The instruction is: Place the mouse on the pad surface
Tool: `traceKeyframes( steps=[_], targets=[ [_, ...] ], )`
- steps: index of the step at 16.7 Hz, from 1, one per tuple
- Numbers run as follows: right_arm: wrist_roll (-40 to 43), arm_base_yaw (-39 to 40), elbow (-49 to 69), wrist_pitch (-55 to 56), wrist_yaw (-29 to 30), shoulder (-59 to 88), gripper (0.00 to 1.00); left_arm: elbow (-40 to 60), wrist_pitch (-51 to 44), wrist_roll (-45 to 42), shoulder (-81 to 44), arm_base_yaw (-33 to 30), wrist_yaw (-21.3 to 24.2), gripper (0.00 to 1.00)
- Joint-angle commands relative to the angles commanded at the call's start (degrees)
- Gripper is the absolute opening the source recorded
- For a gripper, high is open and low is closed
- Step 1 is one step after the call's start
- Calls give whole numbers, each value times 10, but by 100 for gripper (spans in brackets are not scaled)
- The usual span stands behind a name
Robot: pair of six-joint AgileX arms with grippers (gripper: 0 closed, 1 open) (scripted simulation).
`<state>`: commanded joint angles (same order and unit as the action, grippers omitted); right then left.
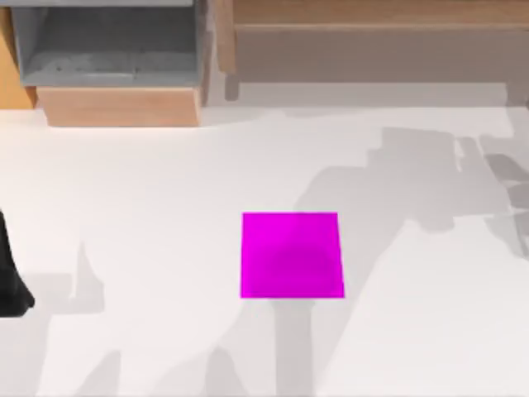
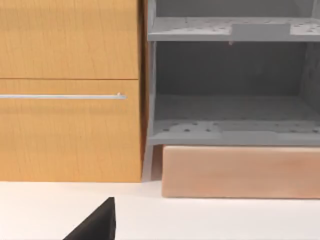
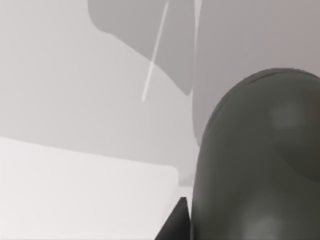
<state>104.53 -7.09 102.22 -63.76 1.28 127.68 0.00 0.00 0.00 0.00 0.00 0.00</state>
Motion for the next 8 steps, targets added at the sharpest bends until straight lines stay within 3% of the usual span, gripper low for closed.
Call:
traceKeyframes(
  steps=[4,8],
  targets=[
    [0,0,64,-96,0,-18,0,0,0,0,0,0,0,100],
    [-2,0,84,-115,0,-27,0,0,0,0,0,0,0,100]
  ],
)
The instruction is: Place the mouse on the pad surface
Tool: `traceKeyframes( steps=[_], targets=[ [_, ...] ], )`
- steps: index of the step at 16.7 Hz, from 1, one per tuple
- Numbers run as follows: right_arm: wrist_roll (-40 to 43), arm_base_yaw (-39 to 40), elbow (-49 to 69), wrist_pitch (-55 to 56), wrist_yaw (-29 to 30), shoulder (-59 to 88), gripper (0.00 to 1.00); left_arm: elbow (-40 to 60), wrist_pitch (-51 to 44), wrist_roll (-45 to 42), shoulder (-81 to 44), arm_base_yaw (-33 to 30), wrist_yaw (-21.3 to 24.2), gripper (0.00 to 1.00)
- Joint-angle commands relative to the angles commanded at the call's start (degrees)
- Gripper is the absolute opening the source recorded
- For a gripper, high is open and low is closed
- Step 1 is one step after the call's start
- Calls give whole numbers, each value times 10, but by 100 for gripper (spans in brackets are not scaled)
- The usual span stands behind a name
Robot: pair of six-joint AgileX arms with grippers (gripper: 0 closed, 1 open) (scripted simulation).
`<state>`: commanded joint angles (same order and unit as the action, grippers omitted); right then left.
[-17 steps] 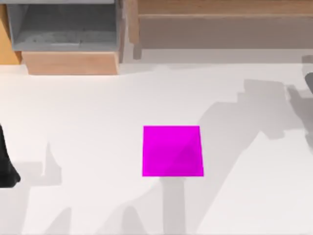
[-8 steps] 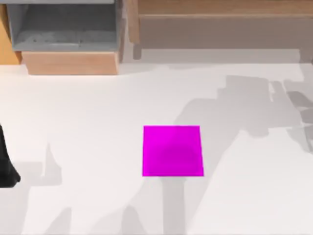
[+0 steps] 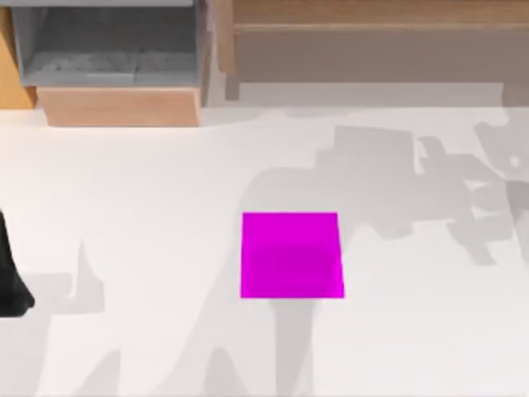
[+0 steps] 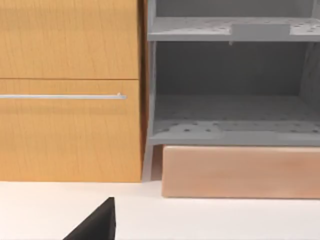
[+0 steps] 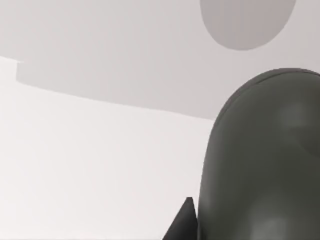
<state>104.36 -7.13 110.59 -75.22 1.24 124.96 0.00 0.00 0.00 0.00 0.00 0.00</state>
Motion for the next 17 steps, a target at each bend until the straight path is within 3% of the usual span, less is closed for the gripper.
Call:
traceKeyframes(
  steps=[4,7,17],
  targets=[
    [5,8,1,2,0,4,0,0,0,0,0,0,0,100],
    [51,63,15,3,2,16,0,0,0,0,0,0,0,100],
    [284,419,63,12,1,72,0,0,0,0,0,0,0,100]
  ],
)
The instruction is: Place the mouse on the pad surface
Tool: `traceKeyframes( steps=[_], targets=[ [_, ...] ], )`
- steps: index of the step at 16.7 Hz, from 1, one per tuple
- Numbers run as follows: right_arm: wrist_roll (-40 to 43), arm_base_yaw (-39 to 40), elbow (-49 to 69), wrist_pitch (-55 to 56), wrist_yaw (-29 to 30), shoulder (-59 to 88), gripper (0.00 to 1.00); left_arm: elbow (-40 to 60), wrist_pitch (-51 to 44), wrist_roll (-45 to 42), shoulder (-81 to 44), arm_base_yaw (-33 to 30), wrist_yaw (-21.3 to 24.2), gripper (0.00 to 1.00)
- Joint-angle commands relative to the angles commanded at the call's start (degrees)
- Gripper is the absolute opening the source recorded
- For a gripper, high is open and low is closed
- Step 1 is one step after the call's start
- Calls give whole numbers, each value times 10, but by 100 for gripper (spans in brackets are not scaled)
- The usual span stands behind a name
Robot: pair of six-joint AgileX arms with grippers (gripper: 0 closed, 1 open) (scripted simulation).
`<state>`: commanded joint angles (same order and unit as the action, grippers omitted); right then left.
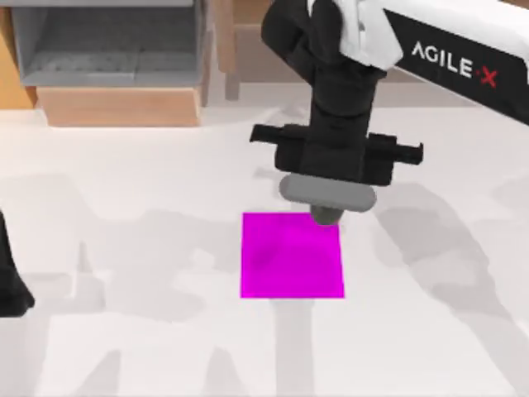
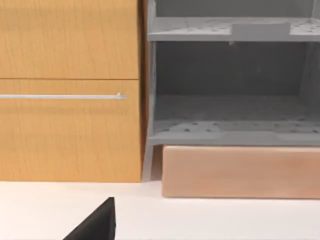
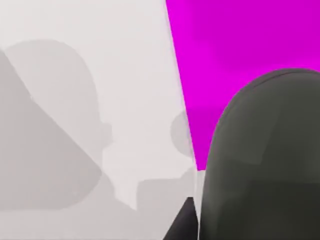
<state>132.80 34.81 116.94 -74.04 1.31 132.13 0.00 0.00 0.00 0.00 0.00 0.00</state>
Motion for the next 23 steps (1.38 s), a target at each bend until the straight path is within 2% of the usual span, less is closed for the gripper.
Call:
traceKeyframes(
  steps=[4,11,19,23],
  targets=[
    [50,61,6,3,0,11,0,0,0,0,0,0,0,100],
    [51,62,2,3,-6,9,0,0,0,0,0,0,0,100],
    [62,72,-40,5,-52,21,0,0,0,0,0,0,0,100],
    [60,70,-59,32,-48,22,0,0,0,0,0,0,0,100]
  ],
)
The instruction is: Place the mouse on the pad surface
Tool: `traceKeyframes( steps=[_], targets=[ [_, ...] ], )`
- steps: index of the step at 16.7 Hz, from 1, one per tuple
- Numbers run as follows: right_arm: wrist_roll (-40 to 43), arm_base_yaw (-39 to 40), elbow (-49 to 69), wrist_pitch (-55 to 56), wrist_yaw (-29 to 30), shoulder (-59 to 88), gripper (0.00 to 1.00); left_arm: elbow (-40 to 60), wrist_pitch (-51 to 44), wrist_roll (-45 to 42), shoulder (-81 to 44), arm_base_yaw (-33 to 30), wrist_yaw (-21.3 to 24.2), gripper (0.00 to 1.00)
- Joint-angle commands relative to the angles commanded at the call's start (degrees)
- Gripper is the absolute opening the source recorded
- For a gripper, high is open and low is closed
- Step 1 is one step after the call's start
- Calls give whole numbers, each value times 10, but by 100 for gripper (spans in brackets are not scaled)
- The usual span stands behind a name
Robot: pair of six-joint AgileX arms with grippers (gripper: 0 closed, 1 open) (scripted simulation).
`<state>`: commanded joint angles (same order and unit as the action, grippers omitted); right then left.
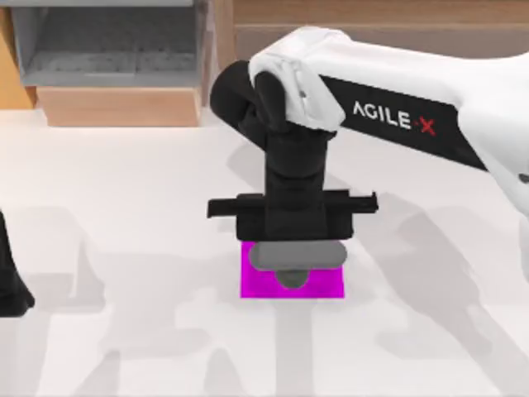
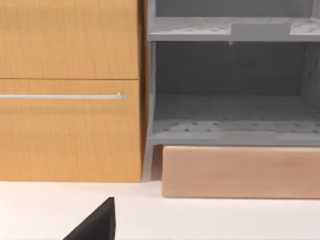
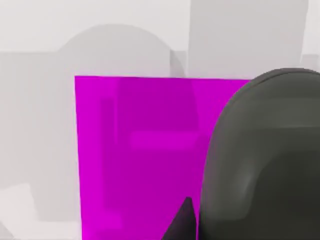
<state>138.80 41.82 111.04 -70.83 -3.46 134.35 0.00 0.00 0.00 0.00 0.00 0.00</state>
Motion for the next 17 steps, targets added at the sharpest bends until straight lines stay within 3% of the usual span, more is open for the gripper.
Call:
traceKeyframes(
  steps=[10,17],
  targets=[
    [-9,-8,-13,63,47,3,0,0,0,0,0,0,0,100],
    [-9,-8,-13,63,47,3,53,0,0,0,0,0,0,100]
  ],
)
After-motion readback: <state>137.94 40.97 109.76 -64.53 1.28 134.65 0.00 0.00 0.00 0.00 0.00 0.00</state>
